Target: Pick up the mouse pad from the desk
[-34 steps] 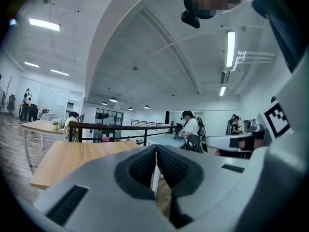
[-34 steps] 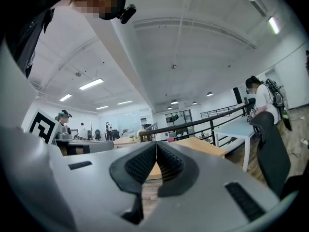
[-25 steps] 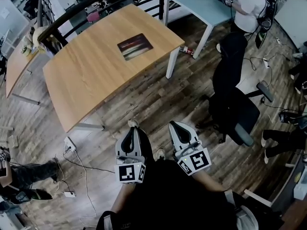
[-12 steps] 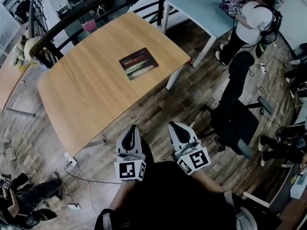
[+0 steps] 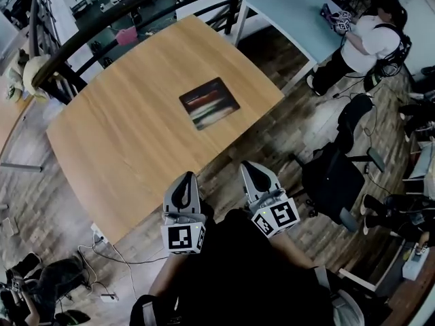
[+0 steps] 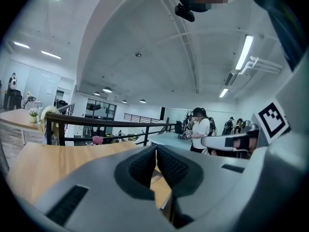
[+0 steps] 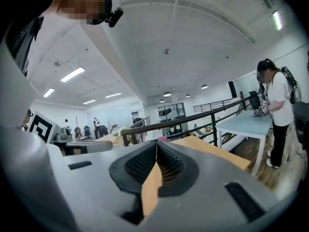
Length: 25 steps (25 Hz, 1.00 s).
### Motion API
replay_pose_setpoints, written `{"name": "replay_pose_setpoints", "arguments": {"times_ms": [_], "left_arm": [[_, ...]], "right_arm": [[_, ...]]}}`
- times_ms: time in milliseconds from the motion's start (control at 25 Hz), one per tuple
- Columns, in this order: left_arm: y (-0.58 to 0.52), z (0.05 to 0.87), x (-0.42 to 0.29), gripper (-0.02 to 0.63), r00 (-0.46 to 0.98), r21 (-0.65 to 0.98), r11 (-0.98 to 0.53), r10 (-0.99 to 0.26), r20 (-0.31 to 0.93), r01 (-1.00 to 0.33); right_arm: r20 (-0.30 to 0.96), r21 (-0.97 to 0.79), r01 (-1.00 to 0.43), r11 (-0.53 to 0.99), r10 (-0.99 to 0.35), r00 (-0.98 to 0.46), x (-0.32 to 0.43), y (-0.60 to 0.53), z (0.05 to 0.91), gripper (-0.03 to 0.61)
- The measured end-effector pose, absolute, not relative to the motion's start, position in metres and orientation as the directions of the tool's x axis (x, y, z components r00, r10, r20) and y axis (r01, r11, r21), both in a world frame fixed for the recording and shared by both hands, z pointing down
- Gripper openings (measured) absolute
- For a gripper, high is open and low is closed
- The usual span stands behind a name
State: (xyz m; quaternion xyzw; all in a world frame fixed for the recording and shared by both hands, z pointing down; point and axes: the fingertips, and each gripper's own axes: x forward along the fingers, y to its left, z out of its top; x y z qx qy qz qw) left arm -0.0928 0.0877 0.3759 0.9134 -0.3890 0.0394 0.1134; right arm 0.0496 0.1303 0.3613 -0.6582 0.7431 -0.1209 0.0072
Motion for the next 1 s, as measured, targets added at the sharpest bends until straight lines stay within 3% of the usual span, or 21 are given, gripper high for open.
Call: {"name": "replay_pose_setpoints", "arguments": {"times_ms": [440,1000], "left_arm": [[0.015,0.397,-0.092,0.025,0.664,0.233,-0.623,-0.721,0.199,-0.747],[-0.079,0.429,-0.031,0.025,0.502,0.241,-0.449,-0.828,0.25,-0.861]], "right_arm": [[0.203,-0.169,-0.979,0.112,-0.968,-0.146,0.061,0.044,0.382,0.031],[0.282,-0.183,-0.943,0.276,-0.905,-0.32,0.139,-0.071,0.428,0.031]]}}
